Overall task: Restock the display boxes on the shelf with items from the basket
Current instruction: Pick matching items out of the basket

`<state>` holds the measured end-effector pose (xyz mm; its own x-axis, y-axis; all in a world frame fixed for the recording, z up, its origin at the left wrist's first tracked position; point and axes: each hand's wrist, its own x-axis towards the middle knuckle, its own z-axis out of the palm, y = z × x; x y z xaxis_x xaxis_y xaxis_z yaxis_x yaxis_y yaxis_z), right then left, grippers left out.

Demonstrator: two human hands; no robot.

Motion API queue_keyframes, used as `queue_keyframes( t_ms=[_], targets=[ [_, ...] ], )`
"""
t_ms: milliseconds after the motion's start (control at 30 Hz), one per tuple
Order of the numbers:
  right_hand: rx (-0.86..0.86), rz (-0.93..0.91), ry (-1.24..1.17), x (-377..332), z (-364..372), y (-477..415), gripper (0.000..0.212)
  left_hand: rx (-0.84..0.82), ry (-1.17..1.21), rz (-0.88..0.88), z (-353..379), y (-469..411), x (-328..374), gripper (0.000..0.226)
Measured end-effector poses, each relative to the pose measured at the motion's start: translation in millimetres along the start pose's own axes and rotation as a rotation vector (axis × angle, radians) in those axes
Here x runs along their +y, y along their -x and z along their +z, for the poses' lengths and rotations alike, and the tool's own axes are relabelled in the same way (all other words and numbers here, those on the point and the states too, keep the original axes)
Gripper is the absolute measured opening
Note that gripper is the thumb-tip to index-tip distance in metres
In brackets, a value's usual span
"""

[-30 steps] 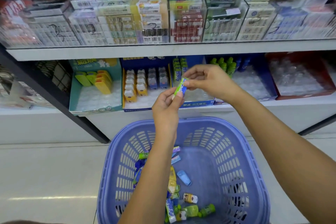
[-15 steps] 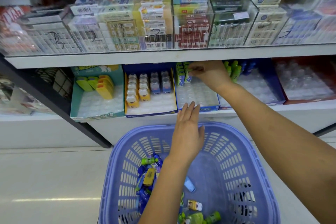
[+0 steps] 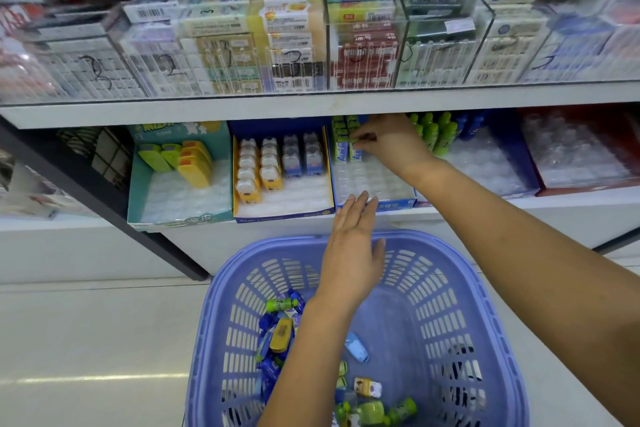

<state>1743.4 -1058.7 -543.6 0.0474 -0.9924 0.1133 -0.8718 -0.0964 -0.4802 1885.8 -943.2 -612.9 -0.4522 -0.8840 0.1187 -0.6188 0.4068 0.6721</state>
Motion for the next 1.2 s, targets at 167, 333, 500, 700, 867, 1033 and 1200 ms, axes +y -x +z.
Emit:
queue_keyframes(
  t_ms=[167, 333, 500, 700, 867, 1033, 1200],
  targets=[
    [0.060, 0.043, 0.022, 1, 1, 10, 0.027, -0.053, 0.000, 0.040, -7, -3, -2, 0.063],
    [-0.004, 0.031, 0.211, -12, -7, 22, 0.040, 0.176, 0.153, 0.052, -9, 15, -6, 0.040],
    [-0.075, 0.066, -0.158, -19, 12, 97, 0.005, 0.004, 0.135, -0.210, 19, 30, -44, 0.023],
    [-0.918, 0.274, 0.101, 17, 129, 188, 0.033, -0.604, -0.192, -0.512, 64, 87, -119, 0.035],
    [-1.227, 0.338, 0.189, 52, 191, 238, 0.044, -0.906, -0.270, -0.436, 94, 107, -126, 0.050],
    [-1.145, 0.322, 0.137, 51, 224, 248, 0.040, -0.871, -0.373, -0.379, 103, 111, -130, 0.043],
    [-1.050, 0.346, 0.143, 52, 245, 262, 0.043, -0.766, -0.406, -0.432, 111, 113, -132, 0.042]
  ],
)
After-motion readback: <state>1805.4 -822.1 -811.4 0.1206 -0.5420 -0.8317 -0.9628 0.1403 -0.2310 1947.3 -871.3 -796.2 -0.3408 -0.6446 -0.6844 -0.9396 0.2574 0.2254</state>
